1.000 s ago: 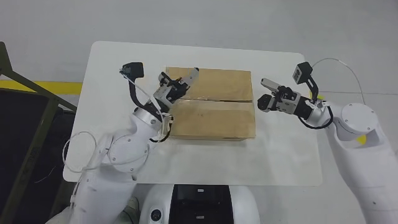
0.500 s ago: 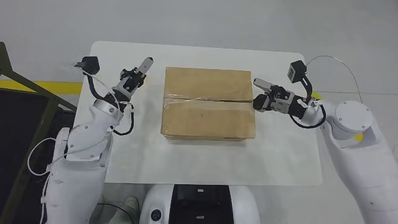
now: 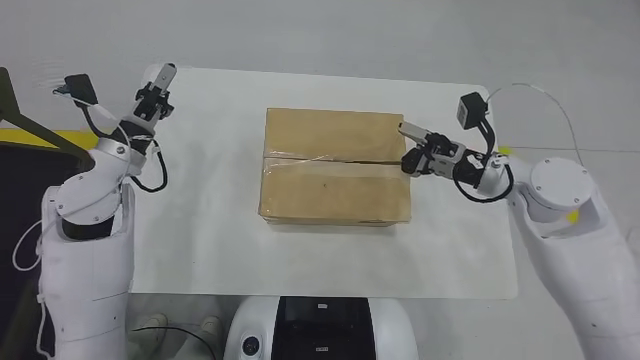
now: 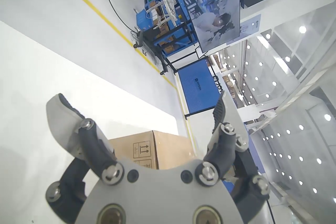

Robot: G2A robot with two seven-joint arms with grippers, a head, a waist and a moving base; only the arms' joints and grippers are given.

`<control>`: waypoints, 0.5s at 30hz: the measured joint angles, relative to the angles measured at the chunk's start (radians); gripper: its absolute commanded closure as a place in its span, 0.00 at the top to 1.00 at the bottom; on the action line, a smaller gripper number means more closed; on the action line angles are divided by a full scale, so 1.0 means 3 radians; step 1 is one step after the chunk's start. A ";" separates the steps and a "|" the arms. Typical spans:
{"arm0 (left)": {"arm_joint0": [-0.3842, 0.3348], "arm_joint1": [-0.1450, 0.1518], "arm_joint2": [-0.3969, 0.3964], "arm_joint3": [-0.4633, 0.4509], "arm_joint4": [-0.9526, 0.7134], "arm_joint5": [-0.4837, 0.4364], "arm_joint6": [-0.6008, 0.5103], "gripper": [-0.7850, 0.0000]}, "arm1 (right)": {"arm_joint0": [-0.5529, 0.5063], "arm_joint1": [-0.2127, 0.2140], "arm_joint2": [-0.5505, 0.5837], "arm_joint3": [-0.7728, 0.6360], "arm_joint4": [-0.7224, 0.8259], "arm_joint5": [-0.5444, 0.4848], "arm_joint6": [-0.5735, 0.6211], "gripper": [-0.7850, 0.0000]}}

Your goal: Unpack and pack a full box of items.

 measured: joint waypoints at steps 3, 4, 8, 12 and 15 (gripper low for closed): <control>-0.0090 0.0019 -0.0042 0.0107 -0.0001 -0.0013 -0.0064 1.00 | 0.0013 0.0001 -0.0009 -0.0046 -0.0033 0.0040 -0.0022 1.00; -0.0103 0.0023 -0.0050 0.0126 -0.0013 -0.0013 -0.0074 1.00 | 0.0014 0.0002 -0.0009 -0.0062 -0.0044 0.0054 -0.0028 1.00; -0.0108 0.0030 -0.0065 0.0152 -0.0042 -0.0018 -0.0087 1.00 | 0.0022 0.0007 -0.0006 -0.0145 -0.0095 0.0129 -0.0043 1.00; -0.0107 0.0029 -0.0064 0.0151 -0.0040 -0.0019 -0.0086 1.00 | 0.0083 0.0009 -0.0059 -0.0232 -0.0176 0.0261 -0.0041 1.00; -0.0107 0.0029 -0.0064 0.0151 -0.0040 -0.0018 -0.0086 1.00 | 0.0157 0.0004 -0.0136 -0.0272 -0.0249 0.0410 -0.0050 1.00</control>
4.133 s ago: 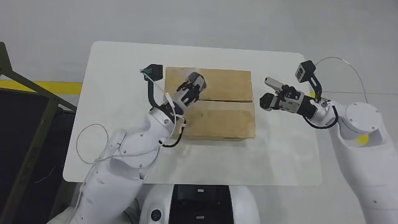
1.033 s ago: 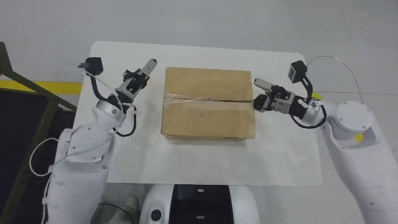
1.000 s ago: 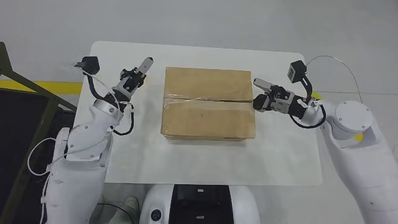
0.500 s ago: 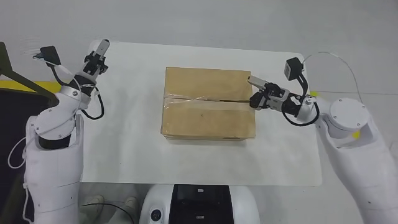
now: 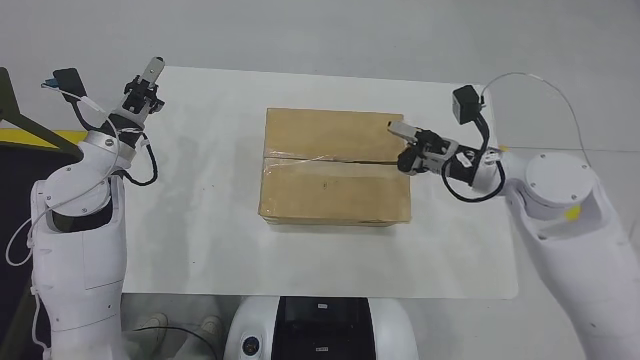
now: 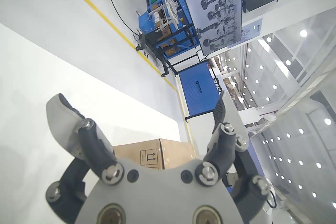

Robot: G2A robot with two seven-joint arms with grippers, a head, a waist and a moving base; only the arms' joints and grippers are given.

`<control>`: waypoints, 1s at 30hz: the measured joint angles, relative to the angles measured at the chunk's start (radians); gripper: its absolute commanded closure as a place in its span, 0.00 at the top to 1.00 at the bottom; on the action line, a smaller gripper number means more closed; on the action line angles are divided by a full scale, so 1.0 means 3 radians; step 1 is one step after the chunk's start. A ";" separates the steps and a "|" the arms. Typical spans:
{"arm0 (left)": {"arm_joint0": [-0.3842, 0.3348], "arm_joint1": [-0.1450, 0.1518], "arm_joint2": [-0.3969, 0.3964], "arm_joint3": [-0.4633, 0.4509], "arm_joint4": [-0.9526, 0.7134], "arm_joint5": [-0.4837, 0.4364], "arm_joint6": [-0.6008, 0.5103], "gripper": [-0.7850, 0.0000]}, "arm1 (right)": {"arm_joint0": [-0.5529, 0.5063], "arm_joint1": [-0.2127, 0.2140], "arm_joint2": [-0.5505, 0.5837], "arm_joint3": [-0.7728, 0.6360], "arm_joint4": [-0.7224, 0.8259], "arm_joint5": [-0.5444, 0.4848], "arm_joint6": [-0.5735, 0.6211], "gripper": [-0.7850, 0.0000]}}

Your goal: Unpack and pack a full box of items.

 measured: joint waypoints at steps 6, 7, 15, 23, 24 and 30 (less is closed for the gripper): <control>0.0000 0.0000 0.0000 0.0000 0.0000 0.0000 0.0000 1.00 | 0.0209 -0.0021 -0.0222 -0.0072 -0.0153 0.0313 -0.0014 1.00; 0.0000 0.0000 0.0000 0.0000 0.0000 0.0000 0.0000 1.00 | 0.0242 -0.0026 -0.0257 -0.0065 -0.0168 0.0357 -0.0024 1.00; 0.0000 0.0000 0.0000 0.0000 0.0000 0.0000 0.0000 1.00 | 0.0464 -0.0072 -0.0469 0.0051 -0.0137 0.0642 -0.0119 1.00; 0.0000 0.0000 0.0000 0.0000 0.0000 0.0000 0.0000 1.00 | 0.0659 -0.0091 -0.0634 0.0118 -0.0284 0.1004 -0.0175 1.00; 0.0000 0.0000 0.0000 0.0000 0.0000 0.0000 0.0000 1.00 | 0.0688 -0.0093 -0.0647 0.0127 -0.0301 0.1054 -0.0188 1.00; 0.0000 0.0000 0.0000 0.0000 0.0000 0.0000 0.0000 1.00 | 0.0787 -0.0098 -0.0703 0.0199 -0.0399 0.1180 -0.0244 1.00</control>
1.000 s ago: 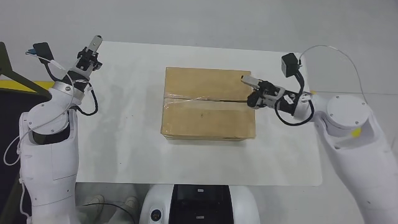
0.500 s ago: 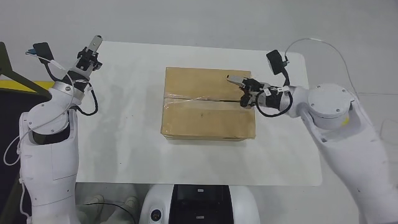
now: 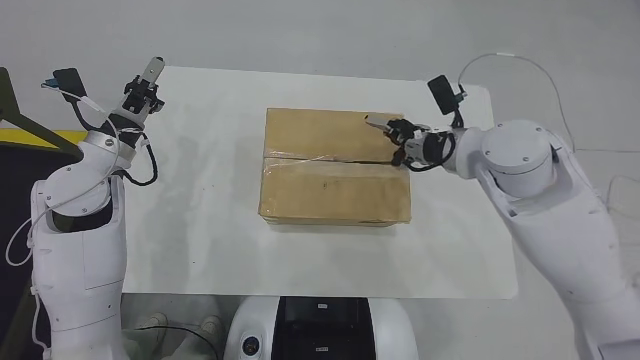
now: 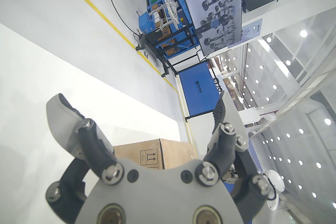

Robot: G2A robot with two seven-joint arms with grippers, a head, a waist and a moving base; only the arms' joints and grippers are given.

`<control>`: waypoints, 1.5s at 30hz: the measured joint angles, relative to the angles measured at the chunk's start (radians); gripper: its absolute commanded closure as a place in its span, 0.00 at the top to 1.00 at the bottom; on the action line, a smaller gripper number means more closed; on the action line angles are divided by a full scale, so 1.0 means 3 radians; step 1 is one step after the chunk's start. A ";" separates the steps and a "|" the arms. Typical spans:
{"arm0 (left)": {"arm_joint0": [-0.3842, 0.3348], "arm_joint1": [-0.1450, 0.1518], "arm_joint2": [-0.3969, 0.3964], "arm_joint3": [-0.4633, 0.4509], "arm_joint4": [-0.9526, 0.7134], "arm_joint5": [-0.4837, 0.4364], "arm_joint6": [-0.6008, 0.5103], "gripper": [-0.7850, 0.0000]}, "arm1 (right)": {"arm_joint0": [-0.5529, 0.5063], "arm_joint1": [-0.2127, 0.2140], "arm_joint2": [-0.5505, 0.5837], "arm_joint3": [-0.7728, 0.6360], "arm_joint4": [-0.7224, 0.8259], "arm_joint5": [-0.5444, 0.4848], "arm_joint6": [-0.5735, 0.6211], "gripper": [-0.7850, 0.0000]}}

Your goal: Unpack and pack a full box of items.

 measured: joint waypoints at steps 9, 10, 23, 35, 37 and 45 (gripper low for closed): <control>0.0000 0.0000 0.0000 0.0000 0.0000 0.0000 0.0000 1.00 | 0.0163 -0.0029 -0.0157 0.0111 -0.0116 0.0299 -0.0113 0.60; 0.0000 0.0000 0.0000 0.0000 0.0000 0.0000 0.0000 1.00 | 0.0172 -0.0030 -0.0167 0.0113 -0.0121 0.0326 -0.0113 0.54; 0.0000 0.0000 0.0000 0.0000 0.0000 0.0000 0.0000 1.00 | 0.0170 0.0001 -0.0211 0.0027 -0.0275 0.0655 -0.0152 0.18; 0.0000 0.0000 0.0000 0.0000 0.0000 0.0000 0.0000 1.00 | 0.0043 0.0039 -0.0057 -0.0242 -0.0221 0.0443 -0.0228 0.02; 0.0000 0.0000 0.0000 0.0000 0.0000 0.0000 0.0000 1.00 | -0.0050 0.0051 0.0019 -0.0408 -0.0217 0.0342 -0.0299 0.05; 0.0000 0.0000 0.0000 0.0000 0.0000 0.0000 0.0000 1.00 | -0.0564 0.0070 0.0358 -0.0824 -0.0005 -0.0335 -0.0665 0.00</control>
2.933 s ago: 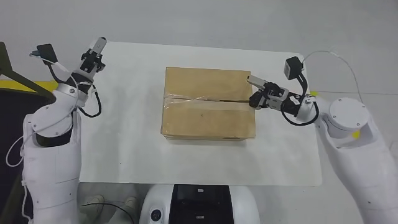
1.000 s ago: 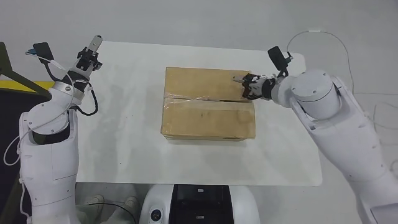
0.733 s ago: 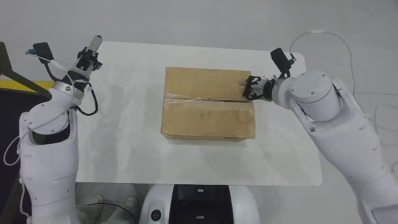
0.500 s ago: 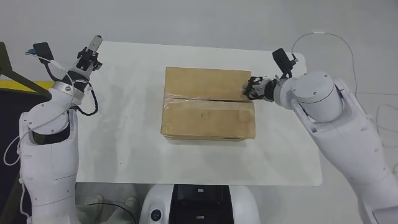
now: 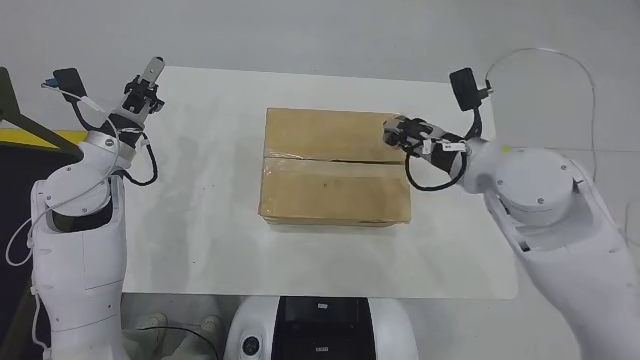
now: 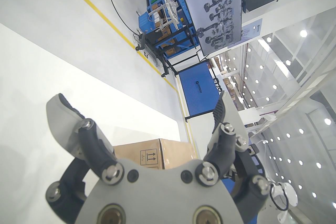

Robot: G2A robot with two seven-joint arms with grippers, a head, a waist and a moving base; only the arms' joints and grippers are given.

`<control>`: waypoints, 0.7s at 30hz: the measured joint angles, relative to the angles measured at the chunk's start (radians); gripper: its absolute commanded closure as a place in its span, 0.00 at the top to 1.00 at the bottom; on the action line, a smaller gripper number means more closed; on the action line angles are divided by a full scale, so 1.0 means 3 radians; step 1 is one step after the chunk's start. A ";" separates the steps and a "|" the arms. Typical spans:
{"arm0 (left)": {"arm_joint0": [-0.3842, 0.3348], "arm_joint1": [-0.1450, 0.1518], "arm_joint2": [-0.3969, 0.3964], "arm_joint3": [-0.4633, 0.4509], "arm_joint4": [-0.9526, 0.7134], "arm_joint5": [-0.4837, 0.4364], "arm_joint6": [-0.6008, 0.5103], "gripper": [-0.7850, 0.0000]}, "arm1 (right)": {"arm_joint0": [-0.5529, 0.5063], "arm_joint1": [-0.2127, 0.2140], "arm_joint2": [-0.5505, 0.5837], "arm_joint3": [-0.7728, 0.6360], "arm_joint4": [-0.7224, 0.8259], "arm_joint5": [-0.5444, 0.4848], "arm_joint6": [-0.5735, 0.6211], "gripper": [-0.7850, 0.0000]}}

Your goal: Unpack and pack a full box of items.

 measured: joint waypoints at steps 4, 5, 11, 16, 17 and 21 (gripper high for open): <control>0.0000 0.0000 0.0000 0.0000 0.0000 0.0000 0.0000 1.00 | -0.0242 0.0008 0.0160 -0.0086 0.0087 -0.0447 -0.0099 0.00; 0.0000 0.0000 0.0000 0.0000 0.0000 0.0000 0.0000 1.00 | -0.0290 0.0011 0.0187 -0.0100 0.0078 -0.0523 -0.0122 0.00; 0.0000 0.0000 0.0000 0.0000 0.0000 0.0000 0.0000 1.00 | -0.0528 0.0013 0.0323 -0.0108 0.0191 -0.0842 -0.0153 0.00; 0.0000 0.0000 0.0000 0.0000 0.0000 0.0000 0.0000 1.00 | -0.0561 0.0014 0.0372 0.0002 0.0209 -0.0865 -0.0087 0.00; 0.0000 0.0000 0.0000 0.0000 0.0000 0.0000 0.0000 1.00 | -0.0562 0.0012 0.0372 0.0015 0.0213 -0.0850 -0.0095 0.00; 0.0000 0.0000 0.0000 0.0000 0.0000 0.0000 0.0000 1.00 | -0.0620 0.0009 0.0380 0.0049 0.0223 -0.0774 -0.0115 0.00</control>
